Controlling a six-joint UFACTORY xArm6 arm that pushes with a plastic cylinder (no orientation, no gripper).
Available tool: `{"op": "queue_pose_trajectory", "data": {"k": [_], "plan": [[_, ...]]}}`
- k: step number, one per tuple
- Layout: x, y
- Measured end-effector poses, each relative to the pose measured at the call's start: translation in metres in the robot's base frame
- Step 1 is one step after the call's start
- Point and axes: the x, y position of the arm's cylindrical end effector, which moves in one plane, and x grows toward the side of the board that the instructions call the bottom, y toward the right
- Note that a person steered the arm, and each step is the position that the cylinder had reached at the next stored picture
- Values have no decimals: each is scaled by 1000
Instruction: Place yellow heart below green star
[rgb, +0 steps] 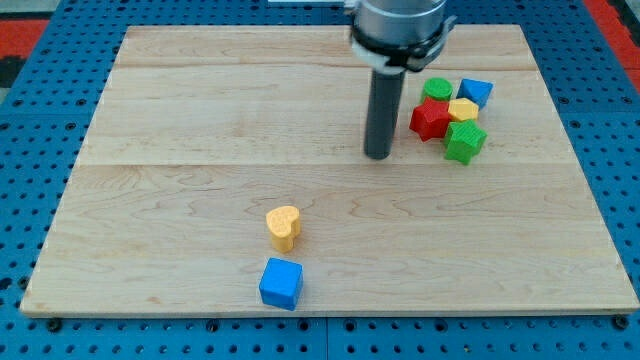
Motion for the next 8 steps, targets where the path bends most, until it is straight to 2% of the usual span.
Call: {"op": "queue_pose_trajectory", "data": {"k": [1,2,3,4,5,6,7,8], "plan": [[-26,-22],[-65,6],[-58,46],[-8,-15],[47,-122],[101,-182],[97,-110],[71,-8]]}}
